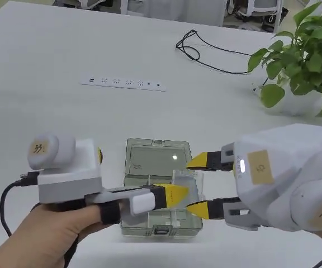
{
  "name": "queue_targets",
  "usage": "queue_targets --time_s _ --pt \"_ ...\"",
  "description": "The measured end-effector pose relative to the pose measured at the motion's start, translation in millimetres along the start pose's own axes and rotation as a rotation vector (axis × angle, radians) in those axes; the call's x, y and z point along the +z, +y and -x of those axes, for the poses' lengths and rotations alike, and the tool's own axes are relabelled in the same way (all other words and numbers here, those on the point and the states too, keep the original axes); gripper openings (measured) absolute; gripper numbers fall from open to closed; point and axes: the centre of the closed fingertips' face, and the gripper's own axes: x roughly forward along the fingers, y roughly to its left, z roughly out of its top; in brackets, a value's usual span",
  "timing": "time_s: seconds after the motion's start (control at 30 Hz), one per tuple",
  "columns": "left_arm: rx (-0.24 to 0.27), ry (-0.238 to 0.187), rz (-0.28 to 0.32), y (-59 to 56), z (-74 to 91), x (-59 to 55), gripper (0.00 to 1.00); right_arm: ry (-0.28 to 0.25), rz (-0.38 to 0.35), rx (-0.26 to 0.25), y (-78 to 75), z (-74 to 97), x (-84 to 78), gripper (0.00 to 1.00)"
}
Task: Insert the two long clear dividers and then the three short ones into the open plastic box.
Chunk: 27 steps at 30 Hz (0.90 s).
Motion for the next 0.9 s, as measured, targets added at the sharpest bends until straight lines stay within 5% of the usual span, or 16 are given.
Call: queue_targets --time_s 0.17,0.47,0.63,0.9 --pt "-0.009 0.033 -0.108 -1.9 1.0 -4.6 0.00 -0.057 -0.084 0.035 -3.5 6.2 2.4 0.33" --pt "-0.079 0.143 -0.453 -11.3 4.9 -16.3 0.00 -0.133 -0.202 0.171 -6.3 22.2 3.3 0.25" --pt "-0.129 0.146 -0.612 -22.3 5.4 -15.4 0.00 -0.168 -0.237 0.284 3.1 27.7 9.8 0.19" --pt "-0.153 0.169 -0.727 -28.9 9.8 -16.4 0.00 -0.177 -0.252 0.385 17.2 27.2 15.5 0.13"
